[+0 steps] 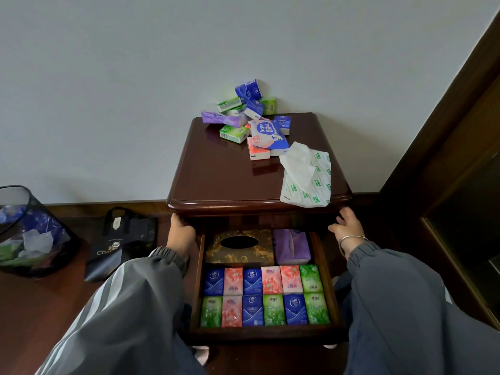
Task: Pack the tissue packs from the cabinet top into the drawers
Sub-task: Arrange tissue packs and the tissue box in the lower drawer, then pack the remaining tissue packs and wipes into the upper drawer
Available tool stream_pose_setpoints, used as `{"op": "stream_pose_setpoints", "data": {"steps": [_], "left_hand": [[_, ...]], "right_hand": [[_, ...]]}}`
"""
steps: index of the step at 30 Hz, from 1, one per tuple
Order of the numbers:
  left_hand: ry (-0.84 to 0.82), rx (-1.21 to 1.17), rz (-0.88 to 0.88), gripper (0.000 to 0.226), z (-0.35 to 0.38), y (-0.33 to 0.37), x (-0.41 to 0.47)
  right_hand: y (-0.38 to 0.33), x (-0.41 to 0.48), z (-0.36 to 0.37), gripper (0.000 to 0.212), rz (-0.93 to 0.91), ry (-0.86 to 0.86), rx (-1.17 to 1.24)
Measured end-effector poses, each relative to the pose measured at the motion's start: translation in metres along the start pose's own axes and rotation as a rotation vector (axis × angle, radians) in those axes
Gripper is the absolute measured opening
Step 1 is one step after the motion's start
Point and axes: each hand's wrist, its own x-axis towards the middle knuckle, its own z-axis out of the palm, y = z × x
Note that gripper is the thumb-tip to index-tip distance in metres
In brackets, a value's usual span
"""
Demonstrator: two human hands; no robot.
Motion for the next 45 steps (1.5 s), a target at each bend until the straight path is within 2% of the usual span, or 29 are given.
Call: {"op": "stream_pose_setpoints", "data": {"steps": [3, 7, 11, 14, 17, 19, 21, 23, 26, 30, 34, 37, 40, 45], "left_hand": [[0.035, 0.055, 0.006, 0.067, -0.003, 0.001, 0.003], [0.003, 0.202, 0.033, 0.056, -0.014, 0.003, 0.003], [0.023, 0.274, 0.022, 0.043, -0.035, 0.006, -0.011], [-0.078, 0.436, -0.015, 0.036, -0.059, 0.007, -0.028], [-0.208, 0.678, -0.030, 0.046, -0.075, 0.013, -0.052], [-0.164, 0.845, 0.150, 0.057, -0.074, 0.013, -0.067], [-0.121, 0.856, 0.423, 0.061, -0.059, 0.016, -0.085], [-0.196, 0.856, 0.612, 0.056, -0.035, 0.020, -0.101], [-0.317, 1.037, 0.740, 0.051, 0.005, 0.017, -0.109], [-0.298, 1.203, 0.692, 0.049, 0.034, 0.009, -0.114], [-0.312, 1.206, 0.683, 0.042, 0.032, 0.016, -0.118], [-0.458, 1.166, 0.588, 0.037, 0.022, 0.027, -0.126], [-0.637, 1.164, 0.435, 0.034, 0.009, 0.026, -0.139], [-0.734, 1.178, 0.444, 0.038, -0.009, 0.008, -0.156]], "right_hand": [[0.002, 0.003, -0.005, 0.070, -0.003, -0.020, -0.005], [-0.001, 0.004, -0.014, 0.069, -0.005, -0.022, -0.061], [0.000, -0.013, -0.029, 0.059, -0.022, -0.017, -0.147], [-0.002, -0.034, -0.053, 0.052, -0.017, -0.104, -0.292], [-0.006, -0.061, -0.074, 0.054, -0.105, -0.166, -0.580], [-0.007, -0.079, -0.074, 0.058, -0.303, -0.137, -0.741], [-0.011, -0.095, -0.062, 0.056, -0.508, -0.175, -0.780], [-0.019, -0.106, -0.042, 0.050, -0.653, -0.249, -0.799], [-0.024, -0.114, -0.009, 0.047, -0.768, -0.288, -0.875], [-0.018, -0.114, 0.020, 0.047, -0.672, -0.346, -1.077], [-0.021, -0.116, 0.013, 0.038, -0.711, -0.357, -1.074], [-0.032, -0.122, 0.000, 0.028, -0.676, -0.434, -1.034], [-0.037, -0.131, -0.010, 0.027, -0.554, -0.604, -1.046], [-0.030, -0.152, -0.022, 0.026, -0.502, -0.771, -1.056]]}}
